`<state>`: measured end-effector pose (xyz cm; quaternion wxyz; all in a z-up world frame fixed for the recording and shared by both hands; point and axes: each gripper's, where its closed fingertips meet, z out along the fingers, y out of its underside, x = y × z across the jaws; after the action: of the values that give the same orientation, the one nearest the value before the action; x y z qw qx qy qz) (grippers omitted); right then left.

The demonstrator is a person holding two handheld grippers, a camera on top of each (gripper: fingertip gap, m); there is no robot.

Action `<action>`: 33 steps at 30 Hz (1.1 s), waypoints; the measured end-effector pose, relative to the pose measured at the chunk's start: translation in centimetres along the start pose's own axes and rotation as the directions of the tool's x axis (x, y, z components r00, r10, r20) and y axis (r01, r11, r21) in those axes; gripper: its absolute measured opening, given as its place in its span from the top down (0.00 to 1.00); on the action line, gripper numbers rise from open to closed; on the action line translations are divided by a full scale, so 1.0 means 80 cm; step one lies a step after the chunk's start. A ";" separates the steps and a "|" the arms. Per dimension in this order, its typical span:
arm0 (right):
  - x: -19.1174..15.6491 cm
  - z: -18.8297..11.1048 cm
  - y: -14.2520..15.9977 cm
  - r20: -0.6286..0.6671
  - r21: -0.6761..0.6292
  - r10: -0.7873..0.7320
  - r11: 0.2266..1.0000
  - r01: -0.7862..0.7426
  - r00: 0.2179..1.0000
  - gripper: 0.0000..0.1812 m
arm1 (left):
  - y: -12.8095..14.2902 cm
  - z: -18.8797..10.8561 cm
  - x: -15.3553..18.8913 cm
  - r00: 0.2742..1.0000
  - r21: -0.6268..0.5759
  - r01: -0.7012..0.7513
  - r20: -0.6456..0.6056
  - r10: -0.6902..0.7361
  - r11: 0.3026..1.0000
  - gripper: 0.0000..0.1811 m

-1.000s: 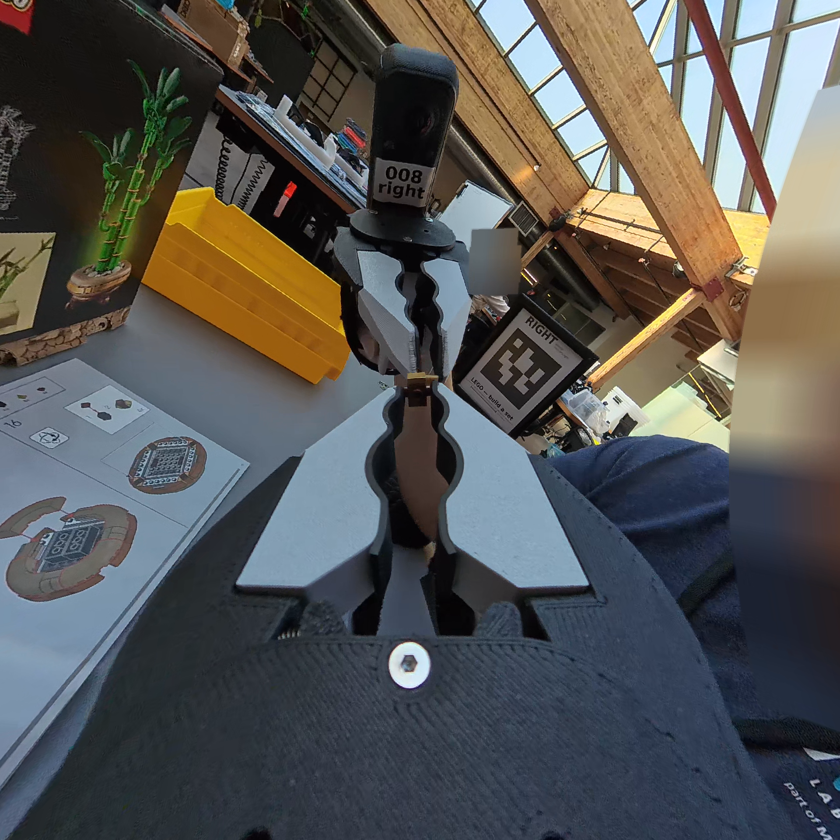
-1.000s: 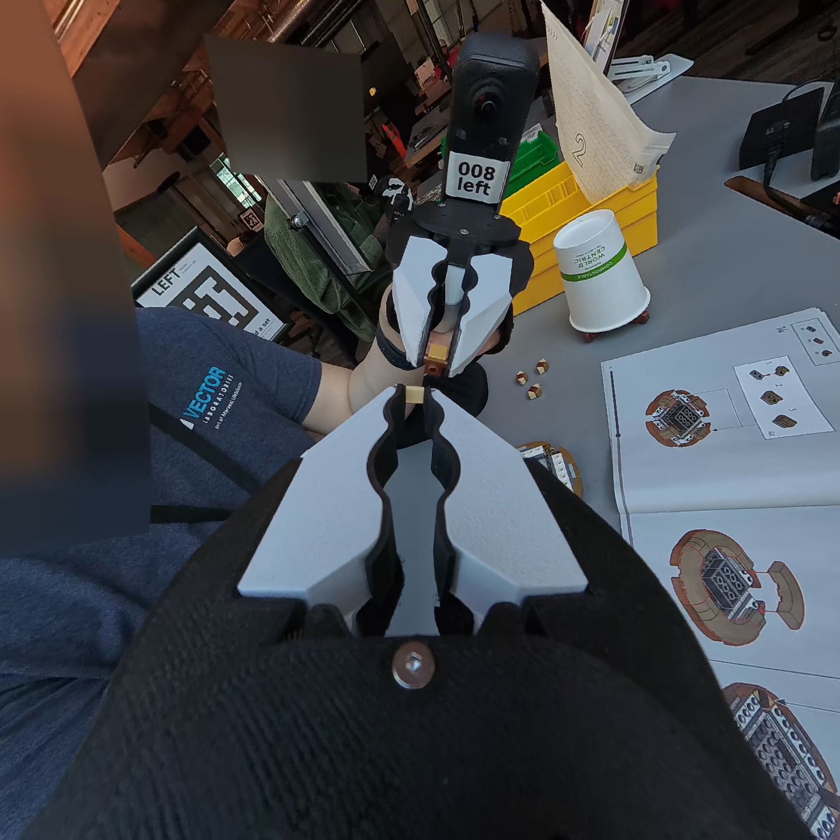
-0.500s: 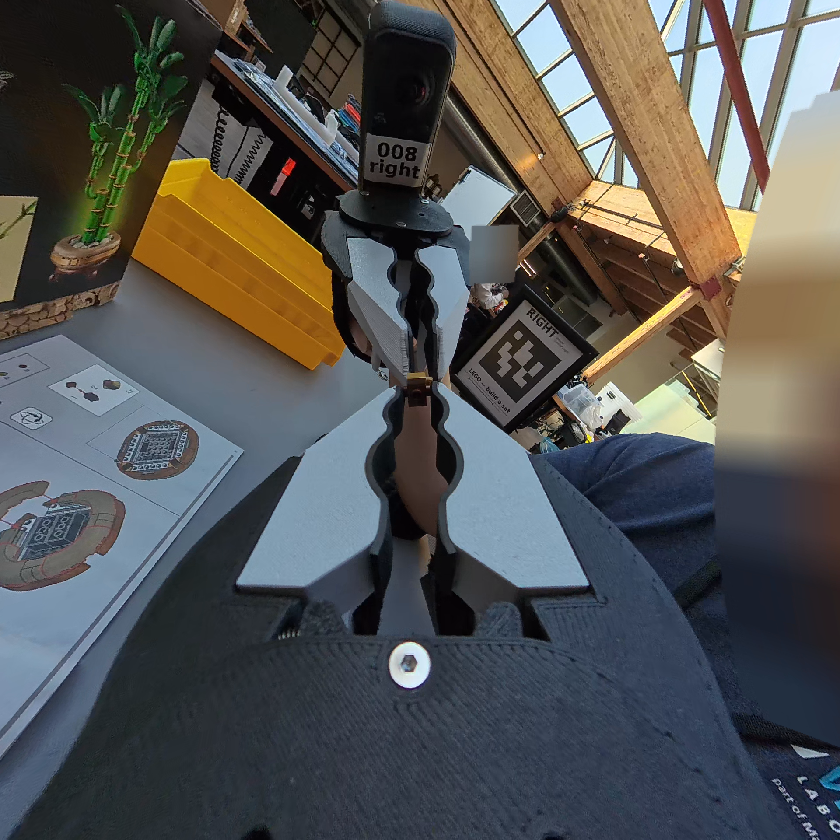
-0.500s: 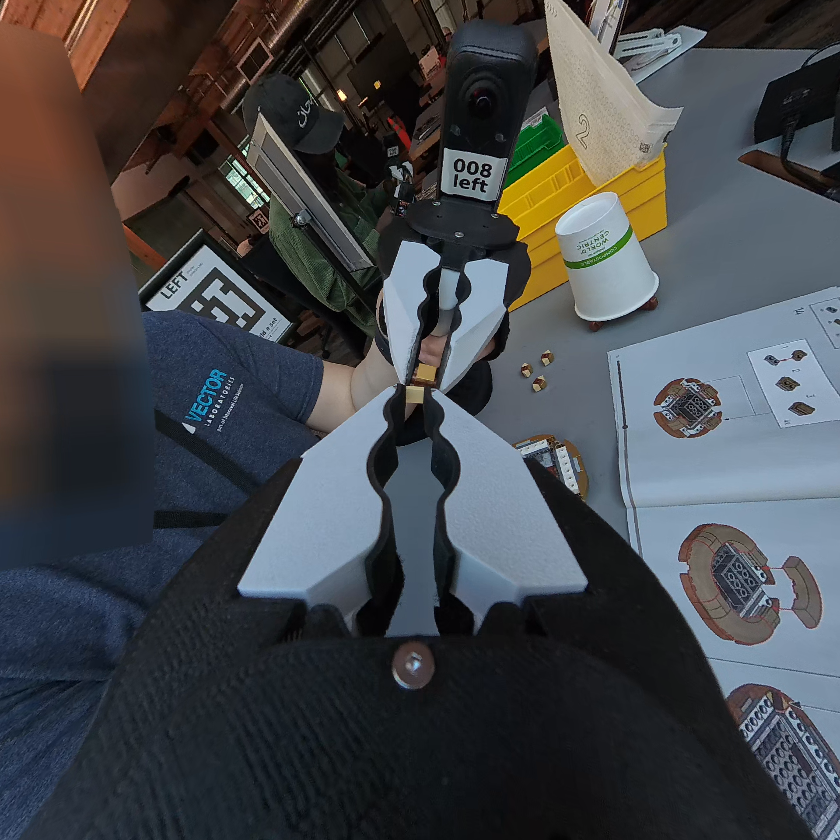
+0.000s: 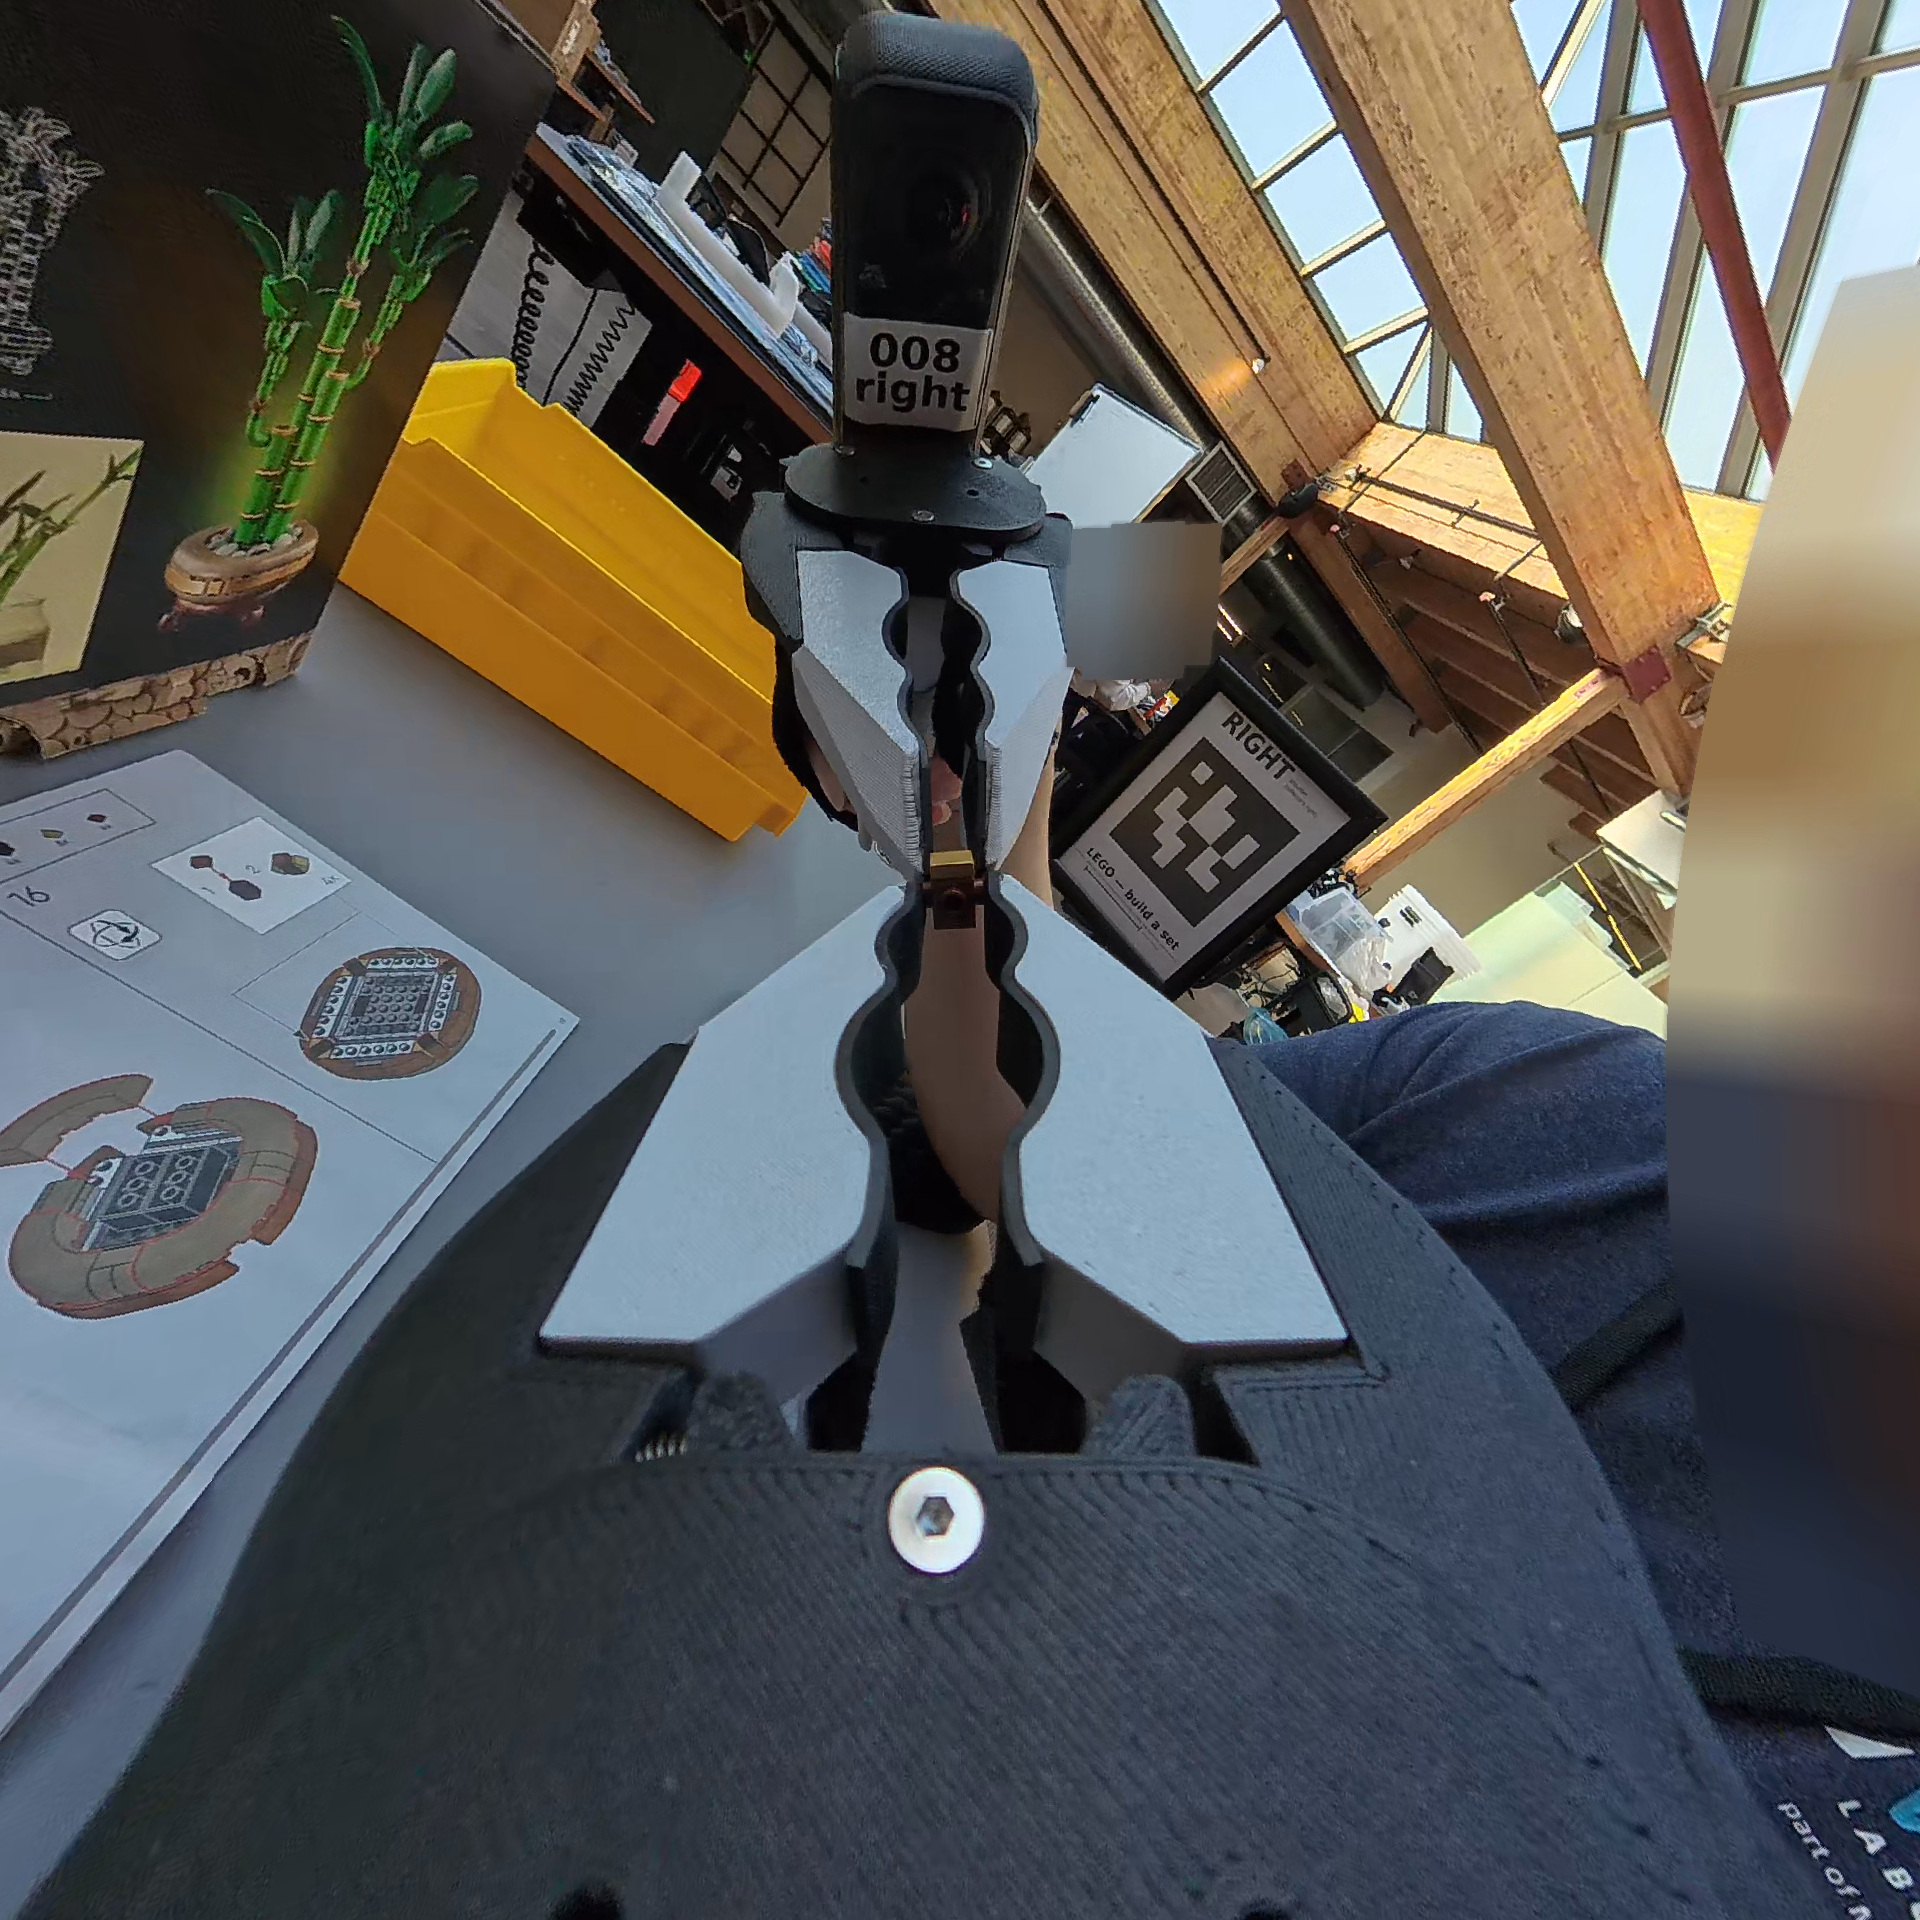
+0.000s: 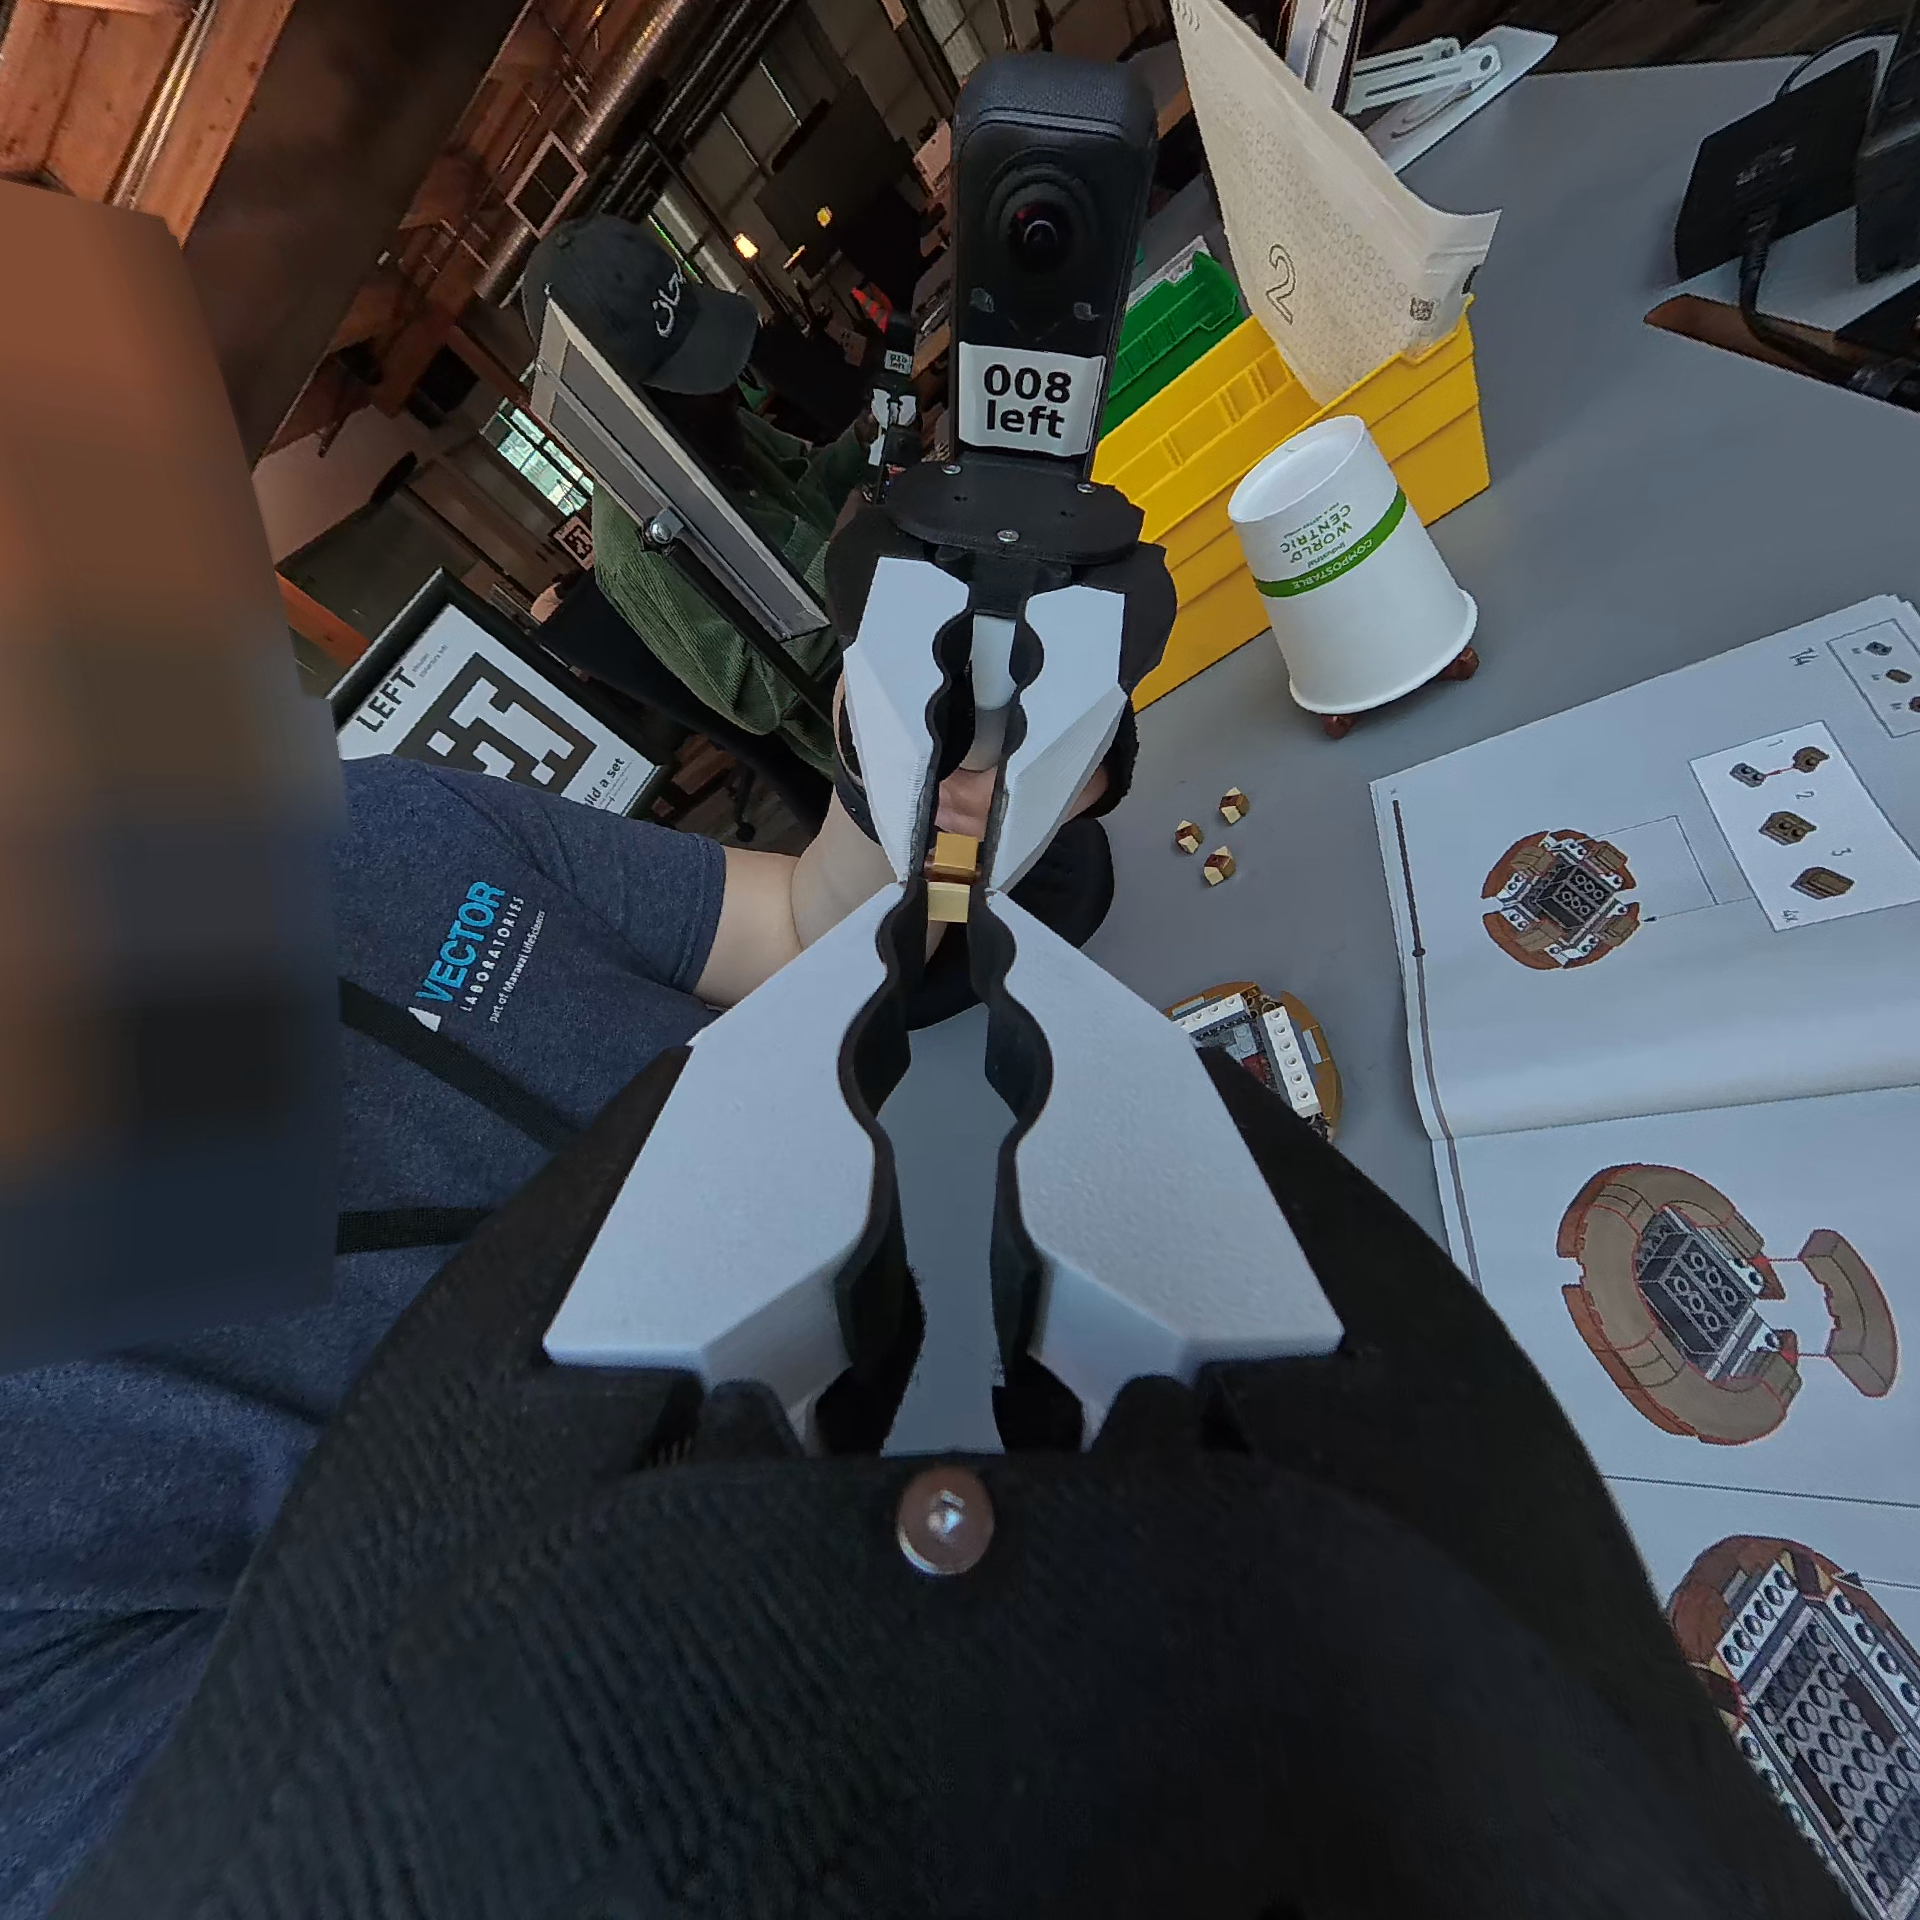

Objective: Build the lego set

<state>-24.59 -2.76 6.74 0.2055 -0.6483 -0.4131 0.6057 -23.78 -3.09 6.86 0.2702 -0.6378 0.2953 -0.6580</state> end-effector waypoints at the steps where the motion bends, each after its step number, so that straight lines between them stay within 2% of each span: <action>1: 0.001 0.000 0.001 -0.004 -0.002 0.005 1.000 -0.005 1.000 0.96 | 0.001 0.000 -0.001 1.000 -0.002 -0.004 0.006 0.004 1.000 0.95; 10: 0.013 0.003 -0.005 -0.002 0.032 0.049 0.998 -0.049 0.999 0.96 | -0.006 -0.006 -0.013 0.999 0.030 -0.005 0.039 0.004 1.000 0.95; 26: 0.009 0.009 -0.043 0.000 0.194 -0.037 0.980 0.037 0.999 0.97 | -0.038 -0.023 -0.004 1.000 0.203 0.002 -0.018 0.002 0.979 0.95; 33: 0.004 0.011 -0.050 0.004 0.227 -0.060 0.972 0.058 0.998 0.97 | -0.043 -0.026 0.001 0.999 0.226 -0.021 -0.024 0.027 0.974 0.95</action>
<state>-26.56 -0.43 9.43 0.2938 -0.6046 -0.3613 0.6462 -25.79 -0.71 9.44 0.3451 -0.5904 0.2299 -0.6924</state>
